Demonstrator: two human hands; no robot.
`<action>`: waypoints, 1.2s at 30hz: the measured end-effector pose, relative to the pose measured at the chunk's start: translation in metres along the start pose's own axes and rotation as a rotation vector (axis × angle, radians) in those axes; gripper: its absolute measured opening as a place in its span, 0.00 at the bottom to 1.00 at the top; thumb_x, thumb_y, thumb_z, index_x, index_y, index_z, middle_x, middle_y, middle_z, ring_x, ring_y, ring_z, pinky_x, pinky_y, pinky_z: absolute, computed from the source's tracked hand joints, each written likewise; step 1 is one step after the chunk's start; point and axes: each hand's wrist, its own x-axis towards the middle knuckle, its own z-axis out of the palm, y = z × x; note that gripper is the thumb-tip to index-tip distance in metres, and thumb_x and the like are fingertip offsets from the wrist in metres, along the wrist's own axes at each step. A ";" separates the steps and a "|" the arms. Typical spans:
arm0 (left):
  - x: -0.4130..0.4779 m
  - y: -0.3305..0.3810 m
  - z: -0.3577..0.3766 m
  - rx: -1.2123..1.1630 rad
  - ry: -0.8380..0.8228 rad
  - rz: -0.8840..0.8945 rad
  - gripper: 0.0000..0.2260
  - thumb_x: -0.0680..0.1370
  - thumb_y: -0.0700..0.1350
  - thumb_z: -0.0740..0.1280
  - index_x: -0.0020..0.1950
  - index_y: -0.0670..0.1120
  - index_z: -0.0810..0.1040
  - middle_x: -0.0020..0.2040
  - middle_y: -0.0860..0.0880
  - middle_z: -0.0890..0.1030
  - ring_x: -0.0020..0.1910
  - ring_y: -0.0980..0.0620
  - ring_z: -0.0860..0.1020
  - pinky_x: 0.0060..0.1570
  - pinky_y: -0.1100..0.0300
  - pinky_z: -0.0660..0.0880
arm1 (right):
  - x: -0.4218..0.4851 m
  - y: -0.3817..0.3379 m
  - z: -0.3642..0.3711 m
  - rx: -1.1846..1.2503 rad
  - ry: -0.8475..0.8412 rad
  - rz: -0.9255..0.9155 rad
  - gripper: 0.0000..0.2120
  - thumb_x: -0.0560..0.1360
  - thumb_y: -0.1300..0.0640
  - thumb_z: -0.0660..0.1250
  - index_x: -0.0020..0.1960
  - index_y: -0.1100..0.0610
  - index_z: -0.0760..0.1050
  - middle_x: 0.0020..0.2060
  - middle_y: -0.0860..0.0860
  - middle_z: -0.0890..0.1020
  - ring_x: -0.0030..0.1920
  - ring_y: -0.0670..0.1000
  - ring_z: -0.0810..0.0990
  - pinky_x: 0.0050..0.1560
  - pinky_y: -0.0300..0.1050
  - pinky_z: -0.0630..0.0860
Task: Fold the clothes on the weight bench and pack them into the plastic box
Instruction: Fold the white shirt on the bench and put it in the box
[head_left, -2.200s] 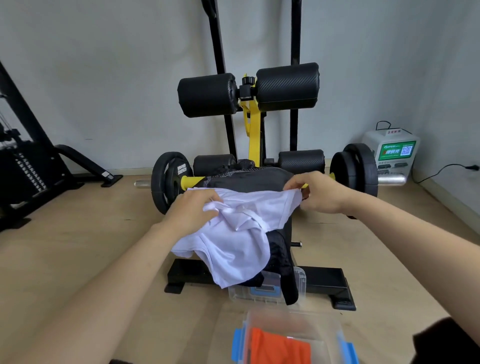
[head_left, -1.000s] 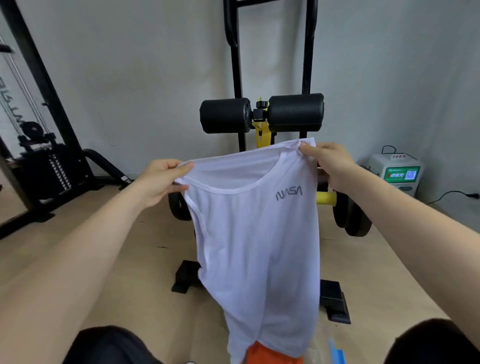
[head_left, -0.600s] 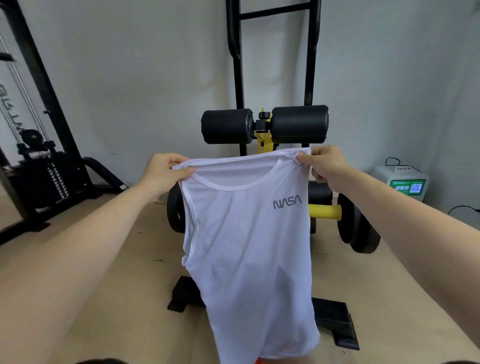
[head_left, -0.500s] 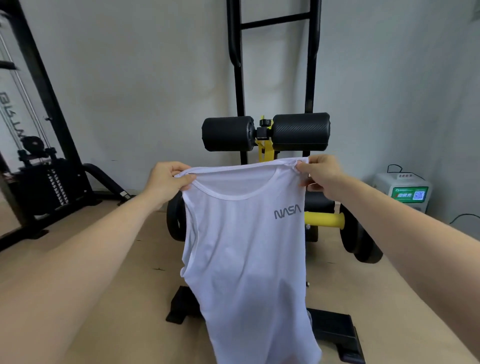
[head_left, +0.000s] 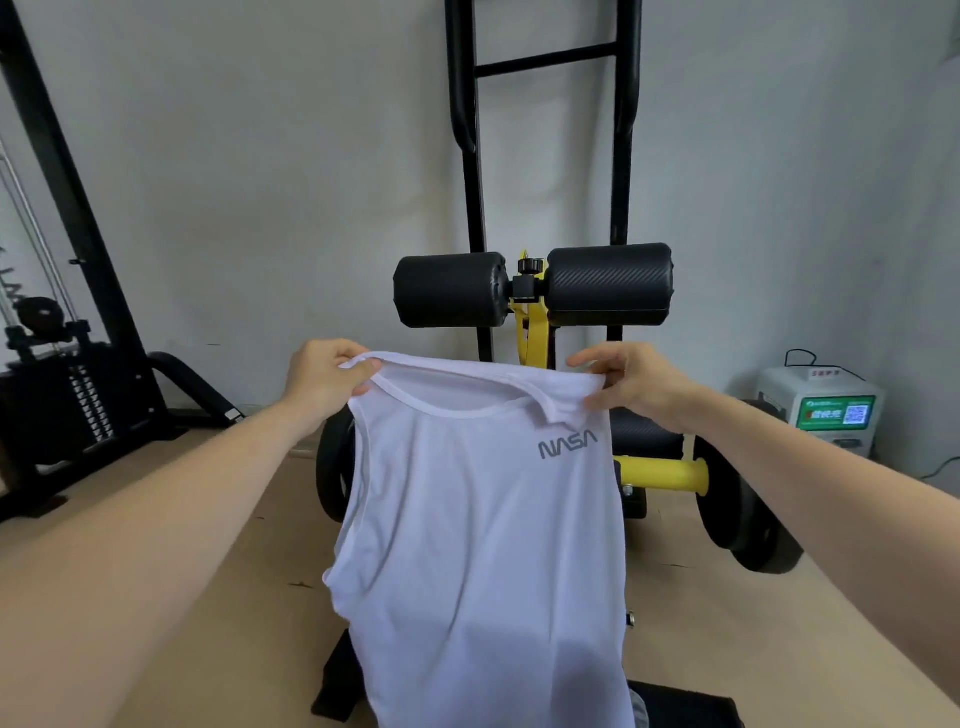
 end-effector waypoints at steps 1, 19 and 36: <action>0.009 0.001 0.000 0.018 0.009 0.023 0.04 0.76 0.42 0.75 0.41 0.48 0.83 0.41 0.43 0.84 0.40 0.48 0.83 0.49 0.52 0.83 | 0.009 -0.002 0.000 -0.016 0.060 -0.031 0.16 0.68 0.71 0.76 0.48 0.52 0.82 0.43 0.55 0.81 0.42 0.52 0.79 0.47 0.46 0.79; 0.045 -0.082 0.056 0.300 -0.044 0.125 0.05 0.78 0.46 0.72 0.46 0.46 0.85 0.39 0.45 0.84 0.43 0.42 0.82 0.45 0.50 0.78 | 0.104 0.053 0.029 0.419 0.315 0.389 0.09 0.76 0.71 0.67 0.45 0.58 0.79 0.43 0.58 0.79 0.43 0.56 0.80 0.49 0.51 0.82; -0.048 -0.048 0.031 0.360 -0.235 0.116 0.08 0.76 0.53 0.73 0.38 0.53 0.85 0.36 0.56 0.84 0.40 0.53 0.81 0.41 0.57 0.74 | 0.032 0.072 0.020 -0.003 0.226 0.280 0.10 0.75 0.72 0.67 0.46 0.58 0.81 0.36 0.56 0.79 0.39 0.54 0.78 0.44 0.48 0.82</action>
